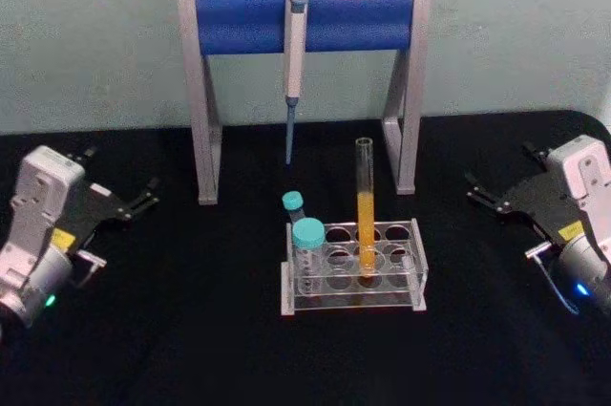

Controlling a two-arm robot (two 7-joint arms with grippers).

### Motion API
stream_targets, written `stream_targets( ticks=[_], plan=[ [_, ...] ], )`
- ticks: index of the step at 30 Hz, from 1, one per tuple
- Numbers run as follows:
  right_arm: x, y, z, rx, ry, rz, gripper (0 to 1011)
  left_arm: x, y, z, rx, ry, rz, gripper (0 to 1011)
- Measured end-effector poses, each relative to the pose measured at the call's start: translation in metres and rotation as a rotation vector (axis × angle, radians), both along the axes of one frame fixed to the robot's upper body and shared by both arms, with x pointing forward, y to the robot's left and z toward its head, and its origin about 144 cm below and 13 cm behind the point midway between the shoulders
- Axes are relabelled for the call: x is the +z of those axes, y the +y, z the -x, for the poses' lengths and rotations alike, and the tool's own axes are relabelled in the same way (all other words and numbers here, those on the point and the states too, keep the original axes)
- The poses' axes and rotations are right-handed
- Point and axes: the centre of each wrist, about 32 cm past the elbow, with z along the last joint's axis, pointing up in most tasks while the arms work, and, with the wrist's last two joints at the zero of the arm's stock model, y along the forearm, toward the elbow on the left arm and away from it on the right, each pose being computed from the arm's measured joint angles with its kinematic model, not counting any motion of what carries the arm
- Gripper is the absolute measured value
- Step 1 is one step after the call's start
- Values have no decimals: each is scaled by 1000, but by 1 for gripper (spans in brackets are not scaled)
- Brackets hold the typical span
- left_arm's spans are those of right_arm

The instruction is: Pick up the test tube from the test tube rack, shake it, then place it back into the test tube rack.

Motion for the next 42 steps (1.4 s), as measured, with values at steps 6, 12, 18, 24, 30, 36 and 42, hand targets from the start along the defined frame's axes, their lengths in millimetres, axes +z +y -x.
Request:
stream_targets(
  ticks=[6,12,18,24,30,36,42],
  plan=[
    [0,0,0,0,0,0,1000,0,0,0,0,0,0,1001],
    [0,0,0,0,0,0,1000,0,0,0,0,0,0,1001],
    [0,0,0,0,0,0,1000,0,0,0,0,0,0,1001],
    [0,0,0,0,0,0,1000,0,0,0,0,0,0,1001],
    [0,0,0,0,0,0,1000,0,0,0,0,0,0,1001],
    [0,0,0,0,0,0,1000,0,0,0,0,0,0,1001],
    [0,0,0,0,0,0,1000,0,0,0,0,0,0,1001]
  ],
)
